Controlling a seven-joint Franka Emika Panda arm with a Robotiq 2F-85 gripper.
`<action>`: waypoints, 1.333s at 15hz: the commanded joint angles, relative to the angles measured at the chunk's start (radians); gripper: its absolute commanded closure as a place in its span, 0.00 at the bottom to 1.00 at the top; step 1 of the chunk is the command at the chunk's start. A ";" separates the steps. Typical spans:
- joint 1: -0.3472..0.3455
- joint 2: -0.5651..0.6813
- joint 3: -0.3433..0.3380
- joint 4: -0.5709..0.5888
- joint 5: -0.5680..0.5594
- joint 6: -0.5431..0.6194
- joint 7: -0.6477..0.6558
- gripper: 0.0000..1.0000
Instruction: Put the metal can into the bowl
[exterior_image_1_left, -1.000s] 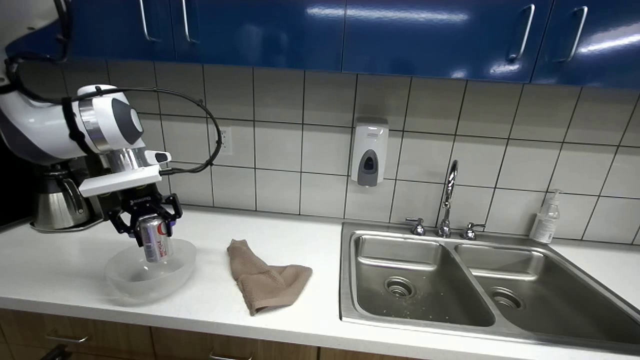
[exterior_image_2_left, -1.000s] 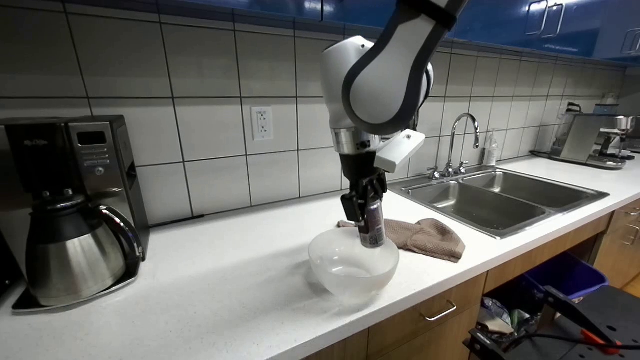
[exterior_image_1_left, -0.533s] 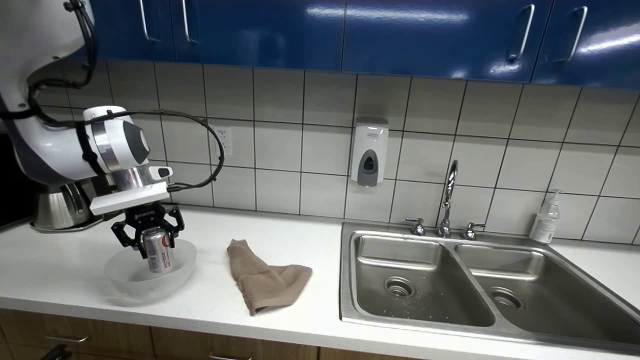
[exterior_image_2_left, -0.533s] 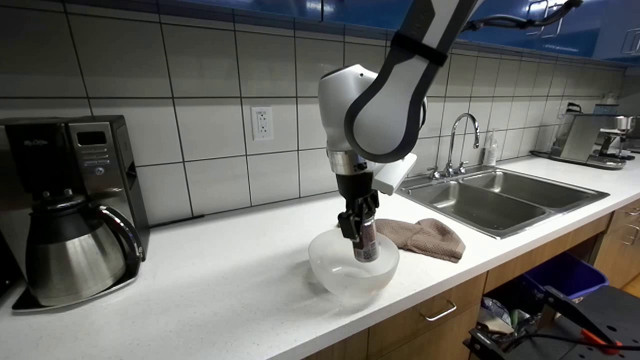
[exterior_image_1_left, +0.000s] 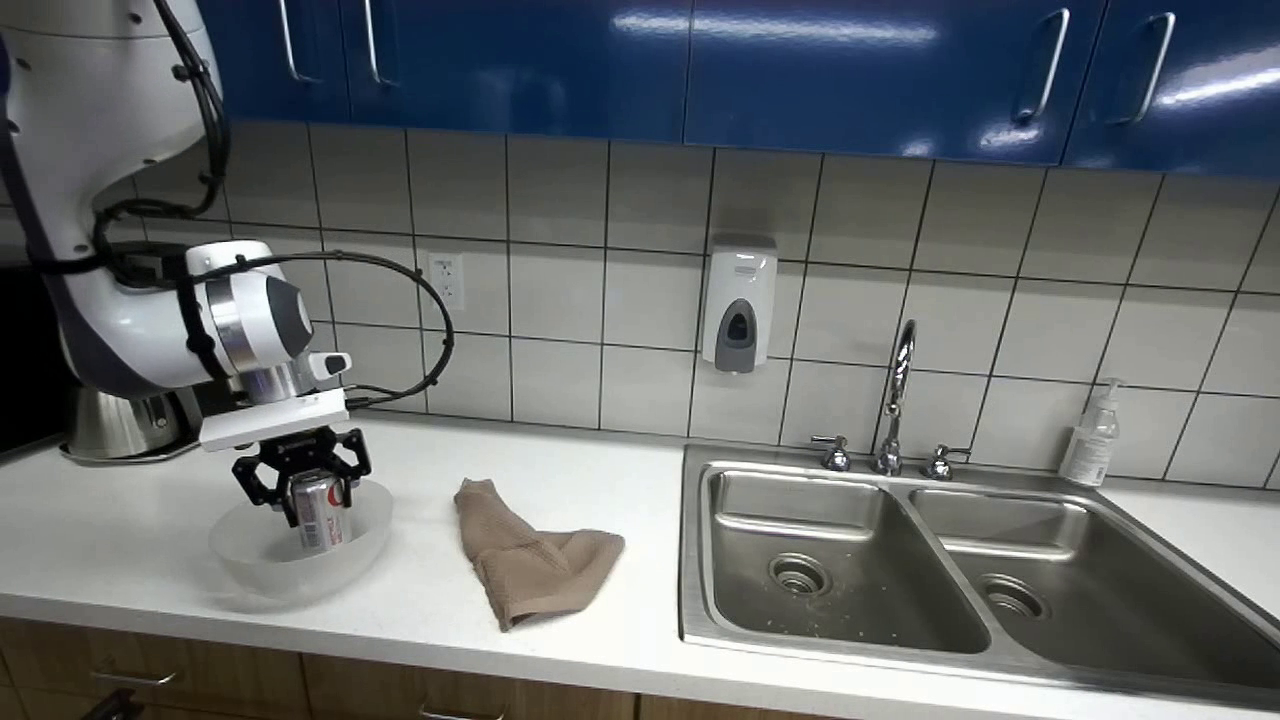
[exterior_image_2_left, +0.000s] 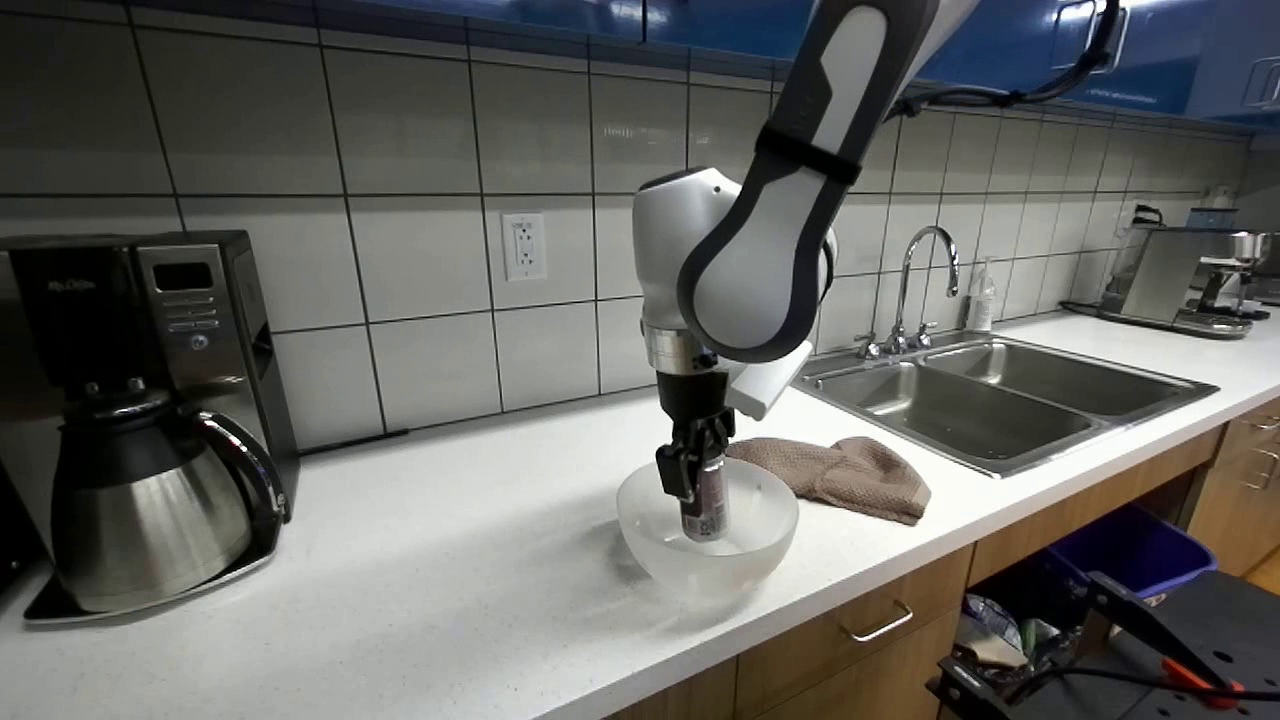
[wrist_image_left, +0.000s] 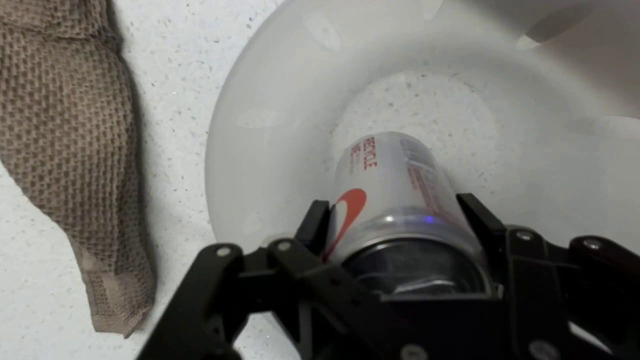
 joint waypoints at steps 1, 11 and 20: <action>0.017 0.046 -0.019 0.041 0.028 0.028 -0.041 0.59; 0.059 0.032 -0.058 0.032 0.021 -0.001 -0.052 0.00; 0.036 -0.239 -0.029 -0.057 0.087 -0.141 -0.046 0.00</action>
